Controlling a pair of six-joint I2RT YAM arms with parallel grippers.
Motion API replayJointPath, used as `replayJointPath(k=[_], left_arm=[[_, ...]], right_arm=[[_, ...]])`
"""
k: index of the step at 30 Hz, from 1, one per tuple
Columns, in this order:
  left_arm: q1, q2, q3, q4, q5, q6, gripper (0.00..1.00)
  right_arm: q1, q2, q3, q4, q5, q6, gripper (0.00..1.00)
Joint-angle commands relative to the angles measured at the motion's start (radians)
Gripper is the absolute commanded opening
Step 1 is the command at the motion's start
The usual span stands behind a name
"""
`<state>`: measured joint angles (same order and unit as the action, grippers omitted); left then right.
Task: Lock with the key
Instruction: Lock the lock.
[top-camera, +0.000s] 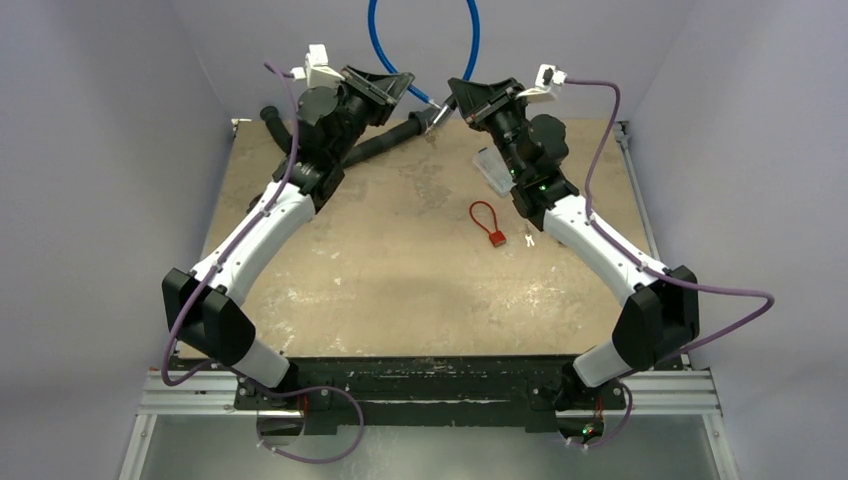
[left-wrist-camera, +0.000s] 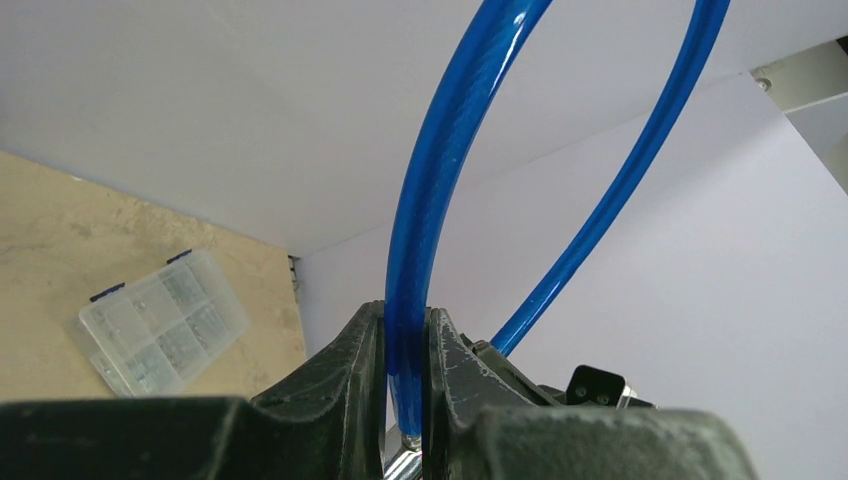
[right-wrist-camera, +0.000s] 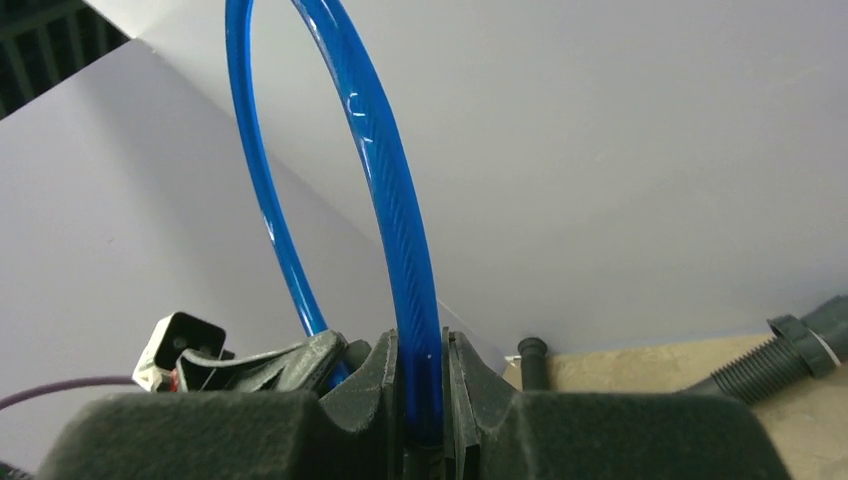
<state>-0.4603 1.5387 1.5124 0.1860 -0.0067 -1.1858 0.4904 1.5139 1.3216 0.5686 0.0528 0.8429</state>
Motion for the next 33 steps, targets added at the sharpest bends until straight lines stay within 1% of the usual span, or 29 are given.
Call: replayJointPath(k=[1, 3, 7, 10, 17, 22, 27, 30, 33], left_arm=[[-0.056, -0.016, 0.008, -0.025, -0.052, -0.069, 0.00], [-0.070, -0.009, 0.017, -0.045, -0.079, -0.077, 0.00], [-0.092, 0.003, 0.017, -0.073, -0.098, -0.079, 0.00], [-0.105, 0.003, -0.005, -0.085, -0.090, -0.104, 0.00], [-0.135, 0.000, -0.041, -0.094, -0.059, -0.143, 0.00], [-0.138, -0.011, -0.087, -0.082, -0.014, -0.129, 0.00], [-0.138, -0.028, -0.151, -0.036, 0.056, -0.108, 0.00], [-0.128, -0.042, -0.175, 0.028, 0.099, -0.025, 0.00], [-0.091, -0.061, -0.206, 0.087, 0.174, 0.065, 0.01]], right_arm=[[0.024, 0.012, 0.043, -0.015, 0.156, 0.041, 0.00], [0.034, 0.019, 0.048, -0.021, 0.183, 0.023, 0.00], [0.063, 0.022, 0.040, 0.021, 0.227, -0.051, 0.00], [0.079, 0.024, 0.029, 0.058, 0.235, -0.094, 0.00], [0.085, 0.047, 0.032, 0.091, 0.251, -0.122, 0.00], [0.085, 0.064, 0.054, 0.120, 0.197, -0.112, 0.00], [0.086, 0.070, 0.067, 0.139, 0.068, -0.080, 0.00], [0.083, 0.066, 0.056, 0.134, 0.056, -0.066, 0.00], [0.065, 0.046, 0.038, 0.125, 0.020, -0.051, 0.00]])
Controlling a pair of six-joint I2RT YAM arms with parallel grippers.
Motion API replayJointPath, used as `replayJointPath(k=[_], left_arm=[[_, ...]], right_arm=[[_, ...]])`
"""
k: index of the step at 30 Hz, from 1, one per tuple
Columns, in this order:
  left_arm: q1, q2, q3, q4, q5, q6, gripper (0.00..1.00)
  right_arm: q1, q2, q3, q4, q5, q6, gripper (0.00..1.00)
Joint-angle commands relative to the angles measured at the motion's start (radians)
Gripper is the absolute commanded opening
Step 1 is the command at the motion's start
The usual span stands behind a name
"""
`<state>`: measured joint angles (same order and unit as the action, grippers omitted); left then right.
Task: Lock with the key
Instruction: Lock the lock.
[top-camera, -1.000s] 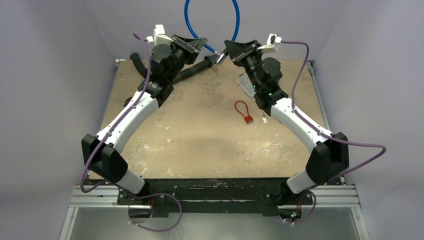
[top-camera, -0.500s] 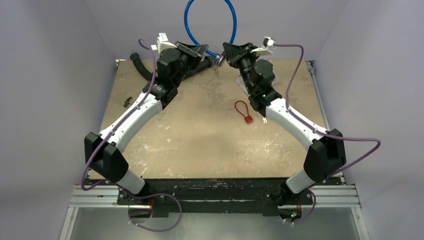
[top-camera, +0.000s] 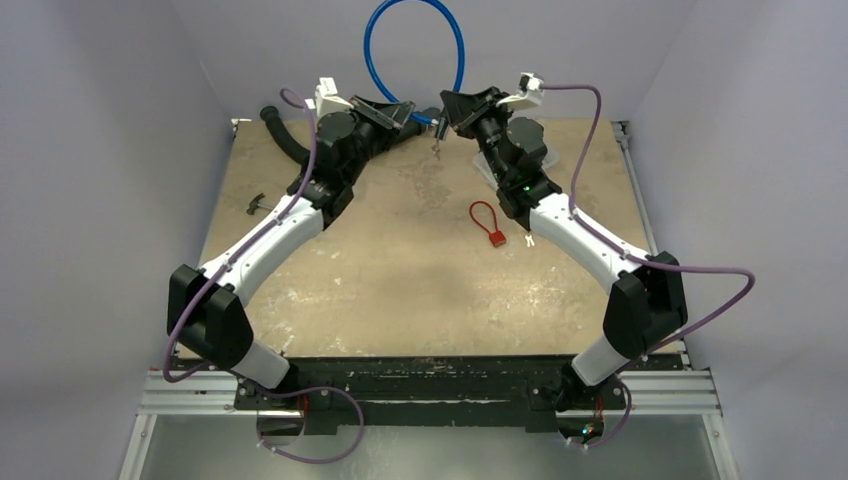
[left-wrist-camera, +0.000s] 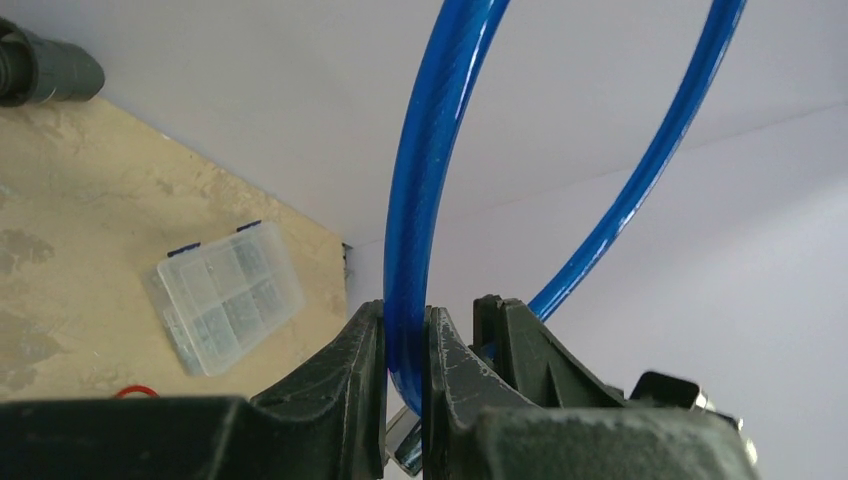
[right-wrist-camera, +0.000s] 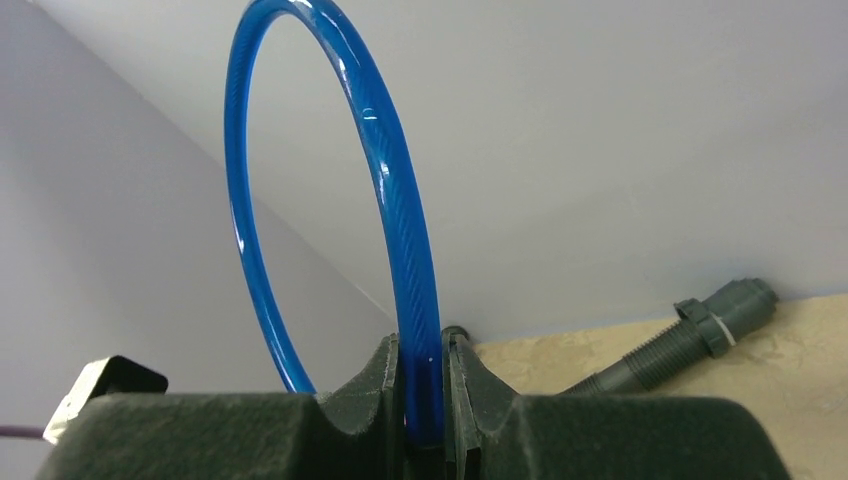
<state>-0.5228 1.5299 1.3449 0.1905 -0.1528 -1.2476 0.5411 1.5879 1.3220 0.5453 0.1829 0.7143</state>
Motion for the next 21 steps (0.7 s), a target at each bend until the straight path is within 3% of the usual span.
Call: replayJointPath(k=[1, 6, 13, 21], left_arm=[[-0.011, -0.059, -0.050, 0.110, 0.358, 0.163, 0.01], [0.085, -0.067, -0.084, 0.222, 0.562, 0.300, 0.02], [0.132, -0.008, -0.038, 0.252, 0.718, 0.322, 0.05], [0.143, -0.004, -0.002, 0.254, 0.729, 0.395, 0.28]], right_arm=[[0.005, -0.034, 0.033, 0.146, -0.136, 0.089, 0.00], [-0.029, -0.066, 0.006, 0.136, -0.289, 0.166, 0.00], [-0.033, -0.099, -0.016, 0.094, -0.341, 0.249, 0.00], [-0.057, -0.124, -0.024, 0.072, -0.291, 0.266, 0.00]])
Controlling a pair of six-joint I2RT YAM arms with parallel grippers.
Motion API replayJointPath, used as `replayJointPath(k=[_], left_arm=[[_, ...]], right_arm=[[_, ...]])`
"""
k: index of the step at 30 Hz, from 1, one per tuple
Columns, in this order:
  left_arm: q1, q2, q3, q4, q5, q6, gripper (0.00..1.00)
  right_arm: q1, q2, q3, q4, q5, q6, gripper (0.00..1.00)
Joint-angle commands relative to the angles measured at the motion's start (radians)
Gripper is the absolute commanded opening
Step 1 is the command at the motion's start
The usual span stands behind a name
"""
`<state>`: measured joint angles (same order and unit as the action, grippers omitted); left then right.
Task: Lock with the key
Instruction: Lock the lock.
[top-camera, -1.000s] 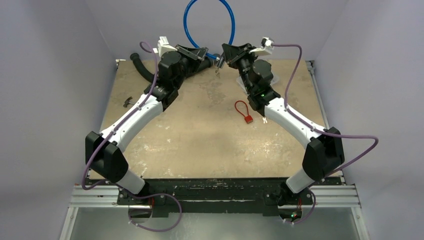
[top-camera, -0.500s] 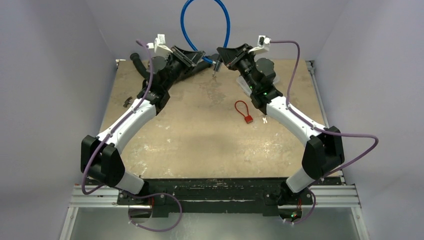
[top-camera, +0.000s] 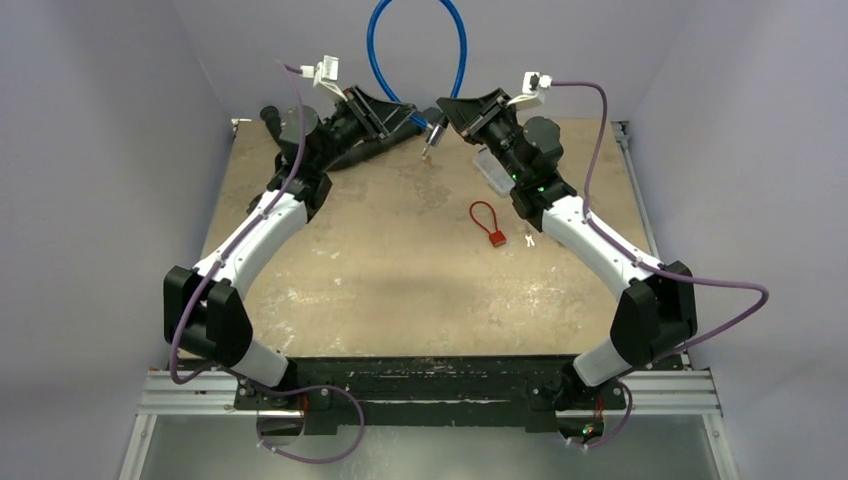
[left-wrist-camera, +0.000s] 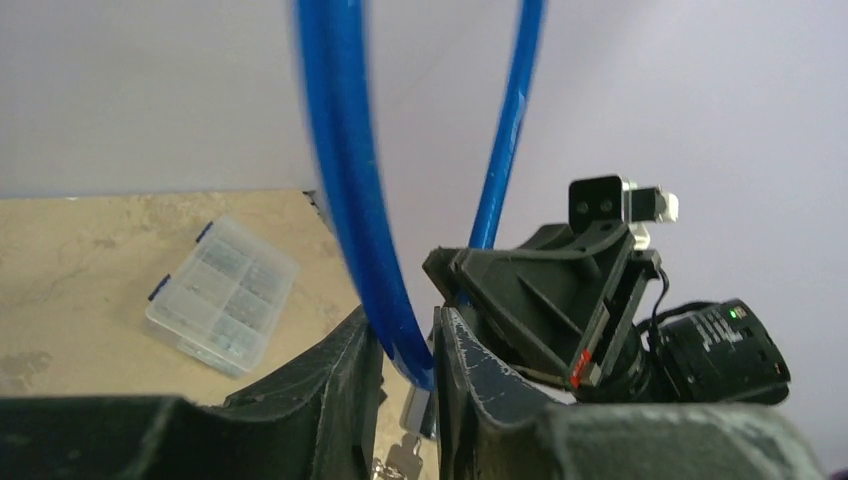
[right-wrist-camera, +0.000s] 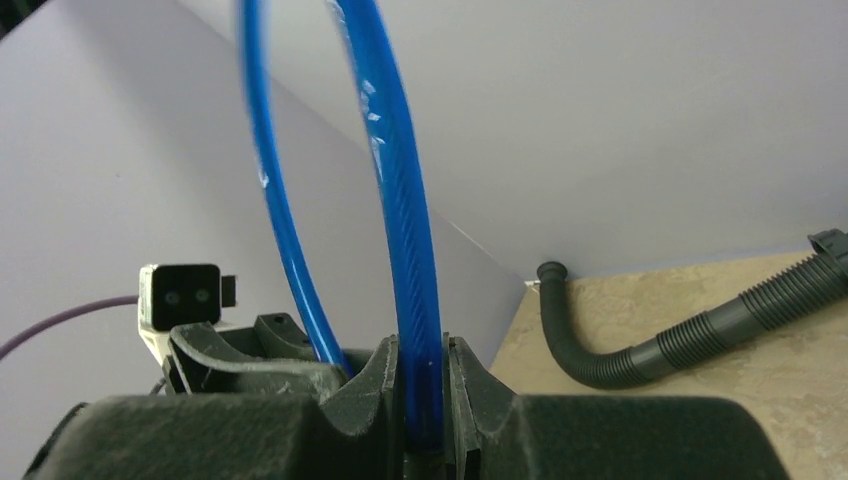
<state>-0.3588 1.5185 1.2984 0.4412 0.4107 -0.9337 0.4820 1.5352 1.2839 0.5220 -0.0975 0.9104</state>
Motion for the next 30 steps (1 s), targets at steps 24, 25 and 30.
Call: replayJointPath(k=[24, 25, 30], left_arm=[[0.032, -0.043, -0.032, 0.111, 0.468, 0.347, 0.59], [0.031, -0.041, -0.034, 0.112, 0.479, 0.357, 0.58], [0.024, -0.026, -0.038, 0.123, 0.487, 0.364, 0.55]], right_arm=[[-0.060, -0.092, 0.026, 0.109, 0.018, 0.085, 0.00], [-0.060, -0.091, 0.025, 0.111, 0.017, 0.083, 0.00], [-0.061, -0.094, 0.022, 0.114, 0.009, 0.078, 0.00]])
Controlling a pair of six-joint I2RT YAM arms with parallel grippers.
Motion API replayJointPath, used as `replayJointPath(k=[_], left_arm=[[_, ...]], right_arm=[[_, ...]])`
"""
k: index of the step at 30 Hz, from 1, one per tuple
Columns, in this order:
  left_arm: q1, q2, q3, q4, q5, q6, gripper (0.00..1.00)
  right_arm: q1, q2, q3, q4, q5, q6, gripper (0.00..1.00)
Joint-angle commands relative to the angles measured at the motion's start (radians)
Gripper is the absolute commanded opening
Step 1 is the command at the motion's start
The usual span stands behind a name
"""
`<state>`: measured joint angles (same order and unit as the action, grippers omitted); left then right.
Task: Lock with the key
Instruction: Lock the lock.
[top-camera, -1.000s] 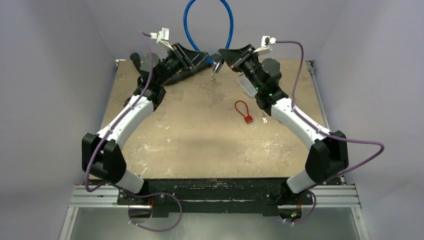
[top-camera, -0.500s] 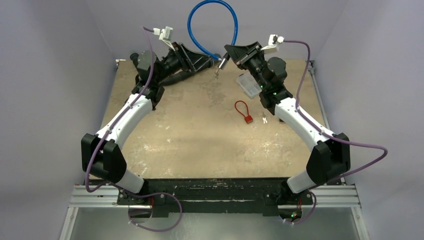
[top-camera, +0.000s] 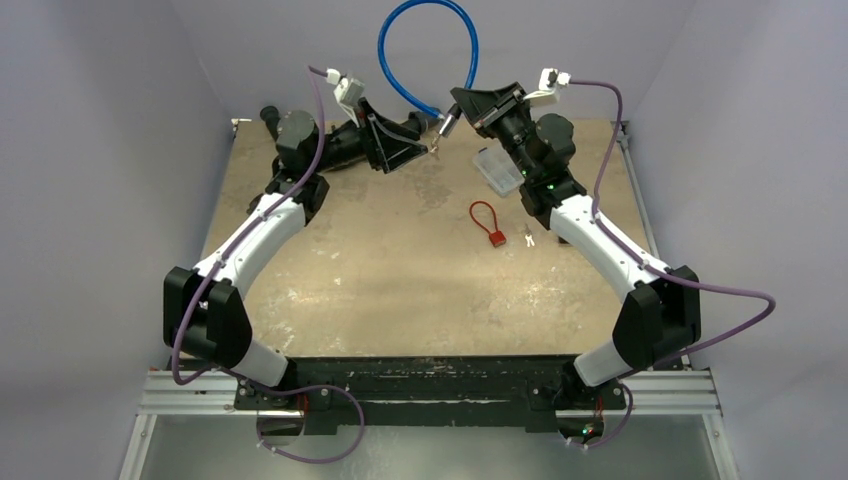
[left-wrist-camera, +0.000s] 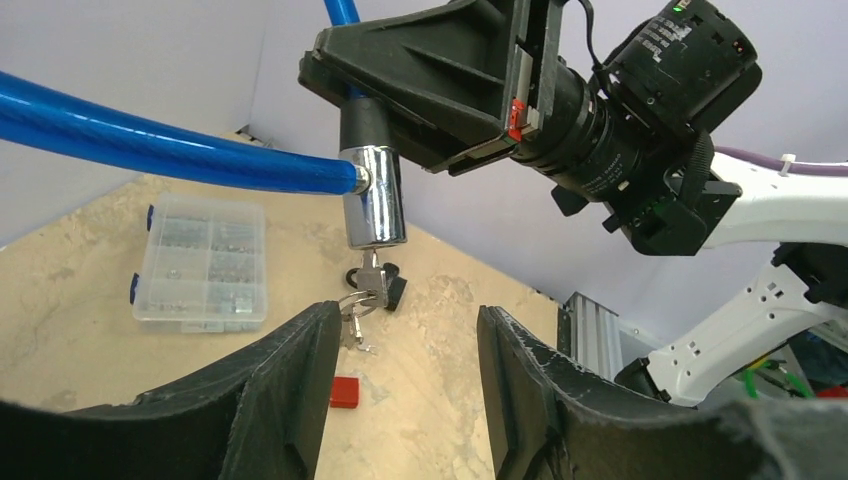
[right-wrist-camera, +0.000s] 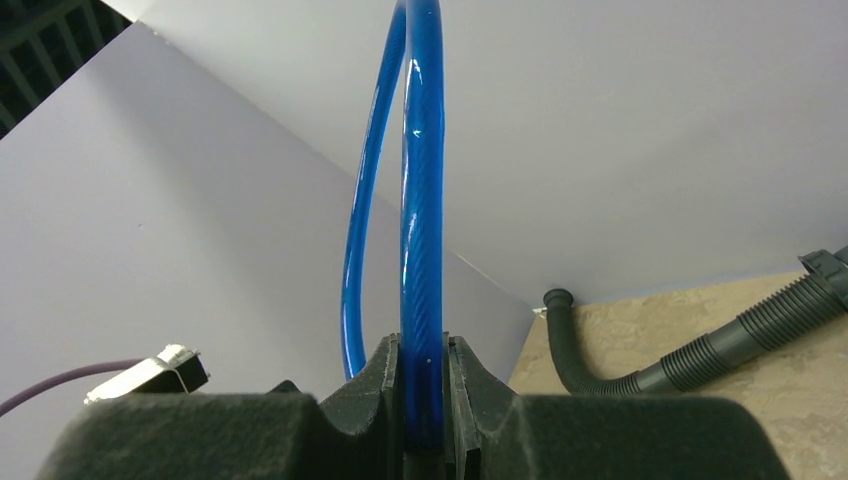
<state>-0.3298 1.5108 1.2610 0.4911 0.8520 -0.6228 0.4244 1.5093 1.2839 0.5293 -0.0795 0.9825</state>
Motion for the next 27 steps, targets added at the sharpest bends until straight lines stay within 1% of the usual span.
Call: replayJointPath(k=[1, 10, 15, 24, 27], left_arm=[[-0.008, -0.013, 0.000, 0.075, 0.043, 0.053, 0.55], [-0.059, 0.019, 0.011, 0.065, -0.013, 0.057, 0.53], [-0.061, 0.046, 0.038, 0.088, -0.041, 0.018, 0.53], [-0.063, 0.062, 0.037, 0.105, -0.090, 0.010, 0.49], [-0.063, 0.072, 0.040, 0.127, -0.093, -0.015, 0.44]], right_arm=[[-0.003, -0.069, 0.022, 0.108, -0.011, 0.005, 0.00], [-0.002, -0.067, 0.025, 0.114, -0.030, -0.004, 0.00], [0.000, -0.070, 0.025, 0.119, -0.040, -0.009, 0.00], [0.002, -0.073, 0.022, 0.125, -0.052, -0.011, 0.00], [0.004, -0.074, 0.022, 0.128, -0.057, -0.012, 0.00]])
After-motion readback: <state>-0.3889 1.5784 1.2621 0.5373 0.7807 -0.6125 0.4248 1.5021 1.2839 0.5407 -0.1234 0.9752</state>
